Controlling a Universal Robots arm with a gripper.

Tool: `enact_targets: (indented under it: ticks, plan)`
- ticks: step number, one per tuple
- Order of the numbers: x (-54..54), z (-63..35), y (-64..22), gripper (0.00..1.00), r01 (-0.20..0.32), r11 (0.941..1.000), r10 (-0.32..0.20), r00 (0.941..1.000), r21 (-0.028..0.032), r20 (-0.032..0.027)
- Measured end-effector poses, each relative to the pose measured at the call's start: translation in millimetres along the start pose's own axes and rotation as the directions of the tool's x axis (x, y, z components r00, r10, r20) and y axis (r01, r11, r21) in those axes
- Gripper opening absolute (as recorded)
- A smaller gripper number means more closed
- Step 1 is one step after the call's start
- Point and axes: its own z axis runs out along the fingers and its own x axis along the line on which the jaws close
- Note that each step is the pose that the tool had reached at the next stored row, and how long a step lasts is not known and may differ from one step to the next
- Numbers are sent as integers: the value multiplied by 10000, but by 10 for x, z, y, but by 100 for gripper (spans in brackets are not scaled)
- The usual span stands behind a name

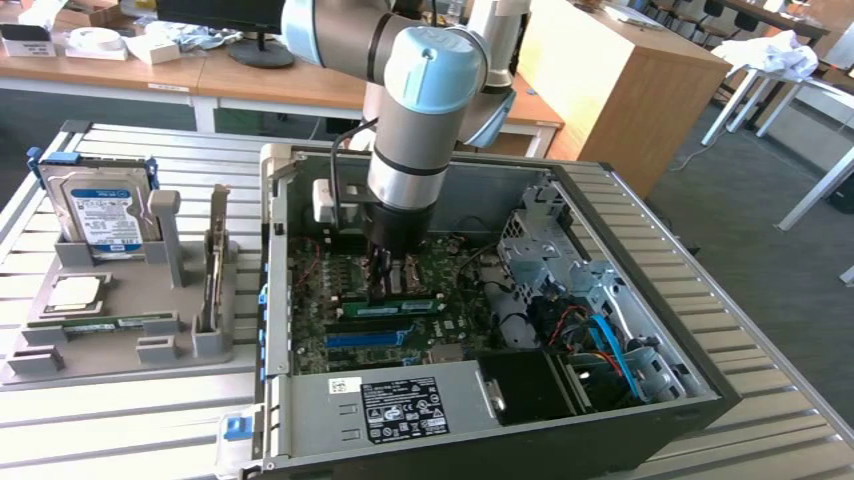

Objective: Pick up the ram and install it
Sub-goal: 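Press down the ram until it locks into place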

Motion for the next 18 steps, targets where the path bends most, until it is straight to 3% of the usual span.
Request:
enact_targets:
  ticks: [8,18]
  plan:
    - [-3,-12,-2,10,1,10000,-1,10000,15,17]
    - [-2,-268,4,10,0,10000,0,10000,-1,1]
